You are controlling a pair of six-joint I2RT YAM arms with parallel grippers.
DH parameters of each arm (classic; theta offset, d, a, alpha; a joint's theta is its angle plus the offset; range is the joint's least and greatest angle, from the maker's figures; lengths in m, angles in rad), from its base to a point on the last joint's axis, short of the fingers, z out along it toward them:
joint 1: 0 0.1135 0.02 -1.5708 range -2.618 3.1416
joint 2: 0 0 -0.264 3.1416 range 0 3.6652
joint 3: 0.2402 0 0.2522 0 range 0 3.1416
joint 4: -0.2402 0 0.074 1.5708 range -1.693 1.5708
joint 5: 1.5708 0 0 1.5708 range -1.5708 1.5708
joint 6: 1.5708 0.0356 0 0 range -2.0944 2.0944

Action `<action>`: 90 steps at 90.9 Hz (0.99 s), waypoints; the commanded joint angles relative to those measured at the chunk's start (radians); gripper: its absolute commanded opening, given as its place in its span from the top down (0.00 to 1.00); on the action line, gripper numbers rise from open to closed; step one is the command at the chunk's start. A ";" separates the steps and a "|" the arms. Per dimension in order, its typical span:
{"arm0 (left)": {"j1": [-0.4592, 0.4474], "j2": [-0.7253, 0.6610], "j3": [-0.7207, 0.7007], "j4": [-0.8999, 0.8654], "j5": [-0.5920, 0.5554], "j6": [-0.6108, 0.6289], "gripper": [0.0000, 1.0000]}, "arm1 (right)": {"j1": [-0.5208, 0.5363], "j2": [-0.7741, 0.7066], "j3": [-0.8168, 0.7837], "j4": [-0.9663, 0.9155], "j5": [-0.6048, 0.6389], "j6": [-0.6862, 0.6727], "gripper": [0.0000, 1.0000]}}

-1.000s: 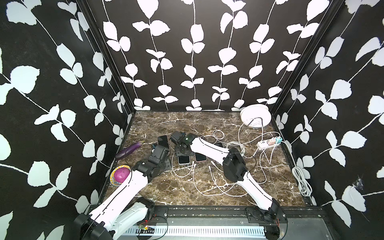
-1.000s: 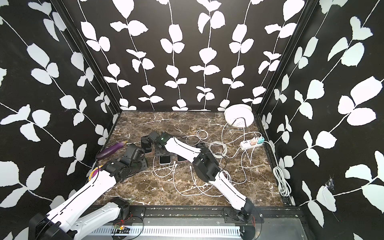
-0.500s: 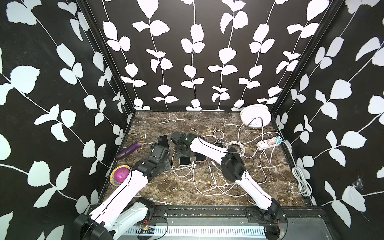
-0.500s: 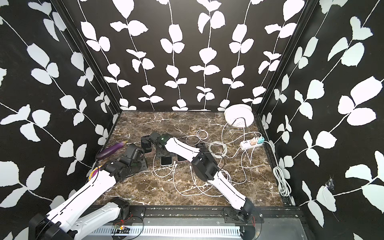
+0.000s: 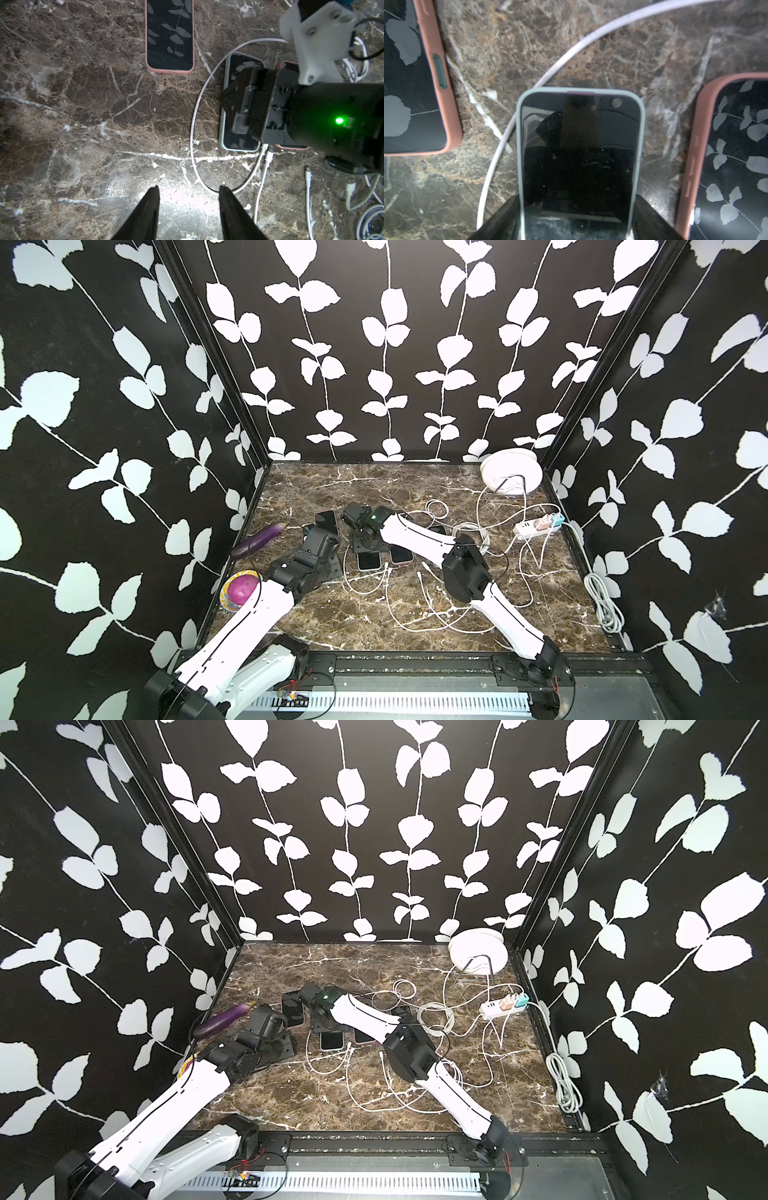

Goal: Unplug the charging cable from the phone
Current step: Place the phone at the center of the board, then reset both arms

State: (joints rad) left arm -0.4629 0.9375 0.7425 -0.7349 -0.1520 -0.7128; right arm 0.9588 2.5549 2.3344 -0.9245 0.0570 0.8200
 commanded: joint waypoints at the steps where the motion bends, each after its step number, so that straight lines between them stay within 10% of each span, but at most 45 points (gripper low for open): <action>1: 0.005 -0.005 0.035 -0.021 0.008 0.016 0.51 | -0.007 -0.040 -0.003 0.014 -0.007 -0.013 0.06; 54: 0.006 -0.003 0.233 -0.100 -0.064 0.104 0.45 | 0.032 -0.442 -0.221 0.220 0.126 -0.197 0.01; 76: 0.007 0.011 0.334 -0.008 -0.446 0.279 0.18 | 0.018 -0.983 -0.814 0.477 0.585 -0.383 0.01; 90: 0.010 0.037 0.215 0.397 -0.669 0.597 0.06 | -0.029 -1.246 -1.216 0.680 0.946 -0.633 0.00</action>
State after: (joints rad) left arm -0.4622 0.9482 1.0420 -0.6495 -0.5732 -0.3813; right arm 0.9642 1.4002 1.3060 -0.3927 0.6678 0.3988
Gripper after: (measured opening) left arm 0.905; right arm 0.995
